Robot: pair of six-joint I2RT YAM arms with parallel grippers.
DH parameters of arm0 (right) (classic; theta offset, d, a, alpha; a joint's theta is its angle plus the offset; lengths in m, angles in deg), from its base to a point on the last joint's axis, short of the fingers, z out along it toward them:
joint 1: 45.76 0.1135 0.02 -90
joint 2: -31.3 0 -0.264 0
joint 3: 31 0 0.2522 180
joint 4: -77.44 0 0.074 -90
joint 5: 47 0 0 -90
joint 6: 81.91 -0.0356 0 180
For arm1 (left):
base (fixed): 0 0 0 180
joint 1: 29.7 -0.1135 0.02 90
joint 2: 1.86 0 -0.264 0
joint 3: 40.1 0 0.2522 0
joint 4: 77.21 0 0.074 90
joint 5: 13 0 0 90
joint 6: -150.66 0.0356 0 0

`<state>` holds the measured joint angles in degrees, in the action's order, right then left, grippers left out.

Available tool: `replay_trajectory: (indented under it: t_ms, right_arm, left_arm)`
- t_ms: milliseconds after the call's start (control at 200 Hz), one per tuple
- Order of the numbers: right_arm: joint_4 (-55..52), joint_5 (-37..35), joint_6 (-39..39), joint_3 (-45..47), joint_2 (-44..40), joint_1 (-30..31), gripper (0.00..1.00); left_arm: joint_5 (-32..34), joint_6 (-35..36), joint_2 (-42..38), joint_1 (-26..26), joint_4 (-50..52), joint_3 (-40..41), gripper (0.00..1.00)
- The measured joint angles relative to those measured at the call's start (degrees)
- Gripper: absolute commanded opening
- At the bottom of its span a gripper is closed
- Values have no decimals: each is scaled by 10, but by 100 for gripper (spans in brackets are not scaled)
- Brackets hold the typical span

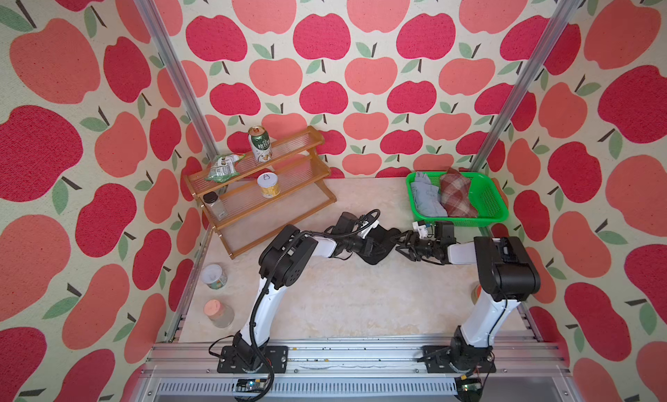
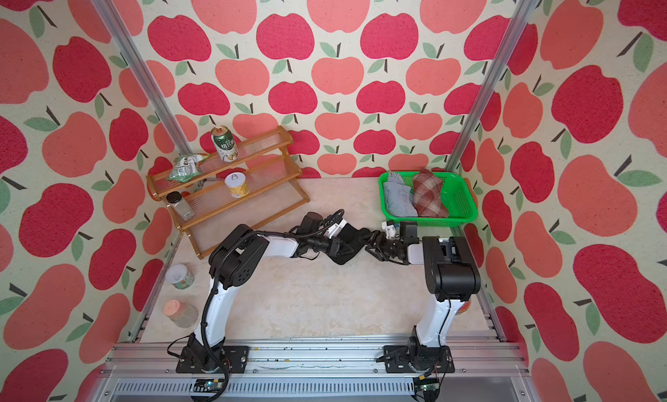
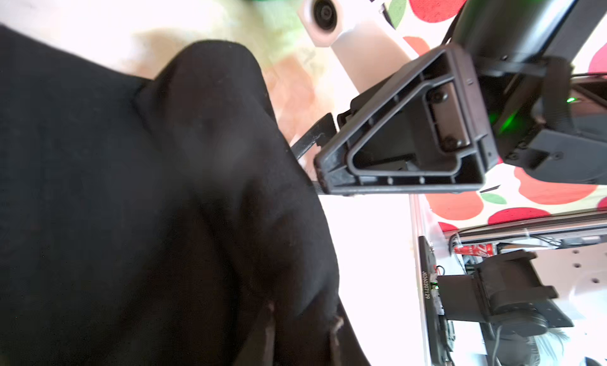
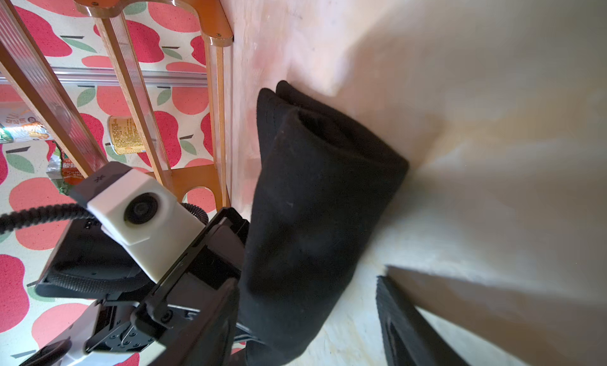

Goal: Roll up the skirts
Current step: Roll the skirt at the center of the board.

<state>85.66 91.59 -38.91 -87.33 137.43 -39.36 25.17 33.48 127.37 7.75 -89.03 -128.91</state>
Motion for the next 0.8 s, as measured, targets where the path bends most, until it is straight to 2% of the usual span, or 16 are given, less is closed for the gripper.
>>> replay_trajectory:
  t_ms: [225,290,360,420,550,620,675,730,775,800]
  right_arm:
    - [44,1,-21,-15,30,23,62]
    - [55,0,-28,-16,37,25,51]
    - [65,0,-35,-19,48,26,32]
    - [70,0,-45,-21,57,27,25]
    - [63,-4,-47,-31,59,28,17]
    - [47,-10,-43,-37,56,30,16]
    - [30,-17,-38,-40,48,31,16]
    - [13,-26,-31,-43,39,33,15]
    - [-3,-33,-26,-44,31,34,14]
    - [-12,-37,-23,-45,27,35,14]
  left_arm:
    - [-27,-65,18,-12,-50,1,15]
    - [-33,-76,24,-13,-57,0,17]
    - [-42,-84,33,-14,-59,-9,19]
    - [-46,-86,41,-14,-54,-17,22]
    - [-48,-75,43,-16,-19,-34,40]
    - [-48,-57,40,-17,7,-42,57]
    - [-38,-31,25,-18,39,-45,63]
    - [-7,3,6,-18,89,-45,70]
    - [31,35,-11,-18,132,-45,80]
    - [54,57,-22,-18,154,-45,81]
